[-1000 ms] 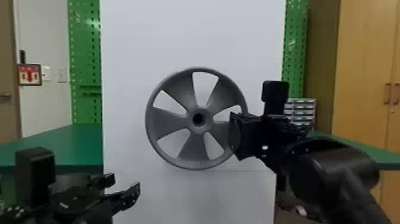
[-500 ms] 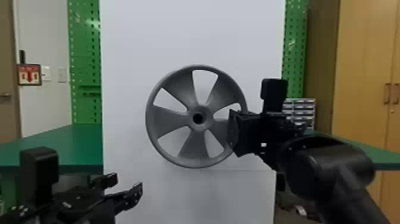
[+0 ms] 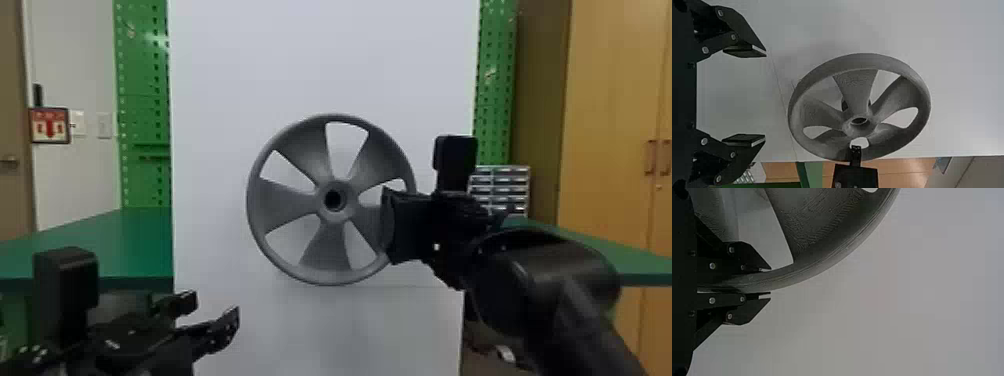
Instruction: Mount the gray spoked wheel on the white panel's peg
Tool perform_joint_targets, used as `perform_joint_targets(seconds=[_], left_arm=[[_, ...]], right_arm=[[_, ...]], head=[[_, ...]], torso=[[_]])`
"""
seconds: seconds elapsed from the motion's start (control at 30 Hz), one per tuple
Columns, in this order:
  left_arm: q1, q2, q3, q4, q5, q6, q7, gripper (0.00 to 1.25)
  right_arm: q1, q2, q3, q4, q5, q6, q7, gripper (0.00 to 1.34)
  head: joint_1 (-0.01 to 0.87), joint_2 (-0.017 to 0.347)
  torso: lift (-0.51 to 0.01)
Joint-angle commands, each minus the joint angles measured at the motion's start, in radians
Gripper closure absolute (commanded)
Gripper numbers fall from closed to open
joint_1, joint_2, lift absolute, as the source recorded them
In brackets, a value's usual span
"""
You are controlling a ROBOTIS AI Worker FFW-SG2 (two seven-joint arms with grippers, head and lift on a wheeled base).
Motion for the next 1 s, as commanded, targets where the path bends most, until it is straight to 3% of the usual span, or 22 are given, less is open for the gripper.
perform_joint_targets(seconds=[0.0, 0.47, 0.97], left_arm=[[-0.001, 0.0, -0.001, 0.0, 0.0, 0.0, 0.0, 0.48], [-0.005, 0.005, -0.01, 0.002, 0.002, 0.0, 0.0, 0.48], [-0.01, 0.011, -0.014, 0.002, 0.008, 0.0, 0.003, 0.48]], right_arm=[[-0.001, 0.002, 0.004, 0.002, 0.0, -0.001, -0.002, 1.2], [-0.022, 0.018, 0.019, 0.048, 0.001, -0.013, -0.064, 1.2], [-0.044, 0.022, 0.018, 0.134, 0.023, -0.062, -0.066, 1.2]], head=[[0.1, -0.008], [0.1, -0.008], [0.1, -0.008]], torso=[[-0.48], [-0.48], [-0.48]])
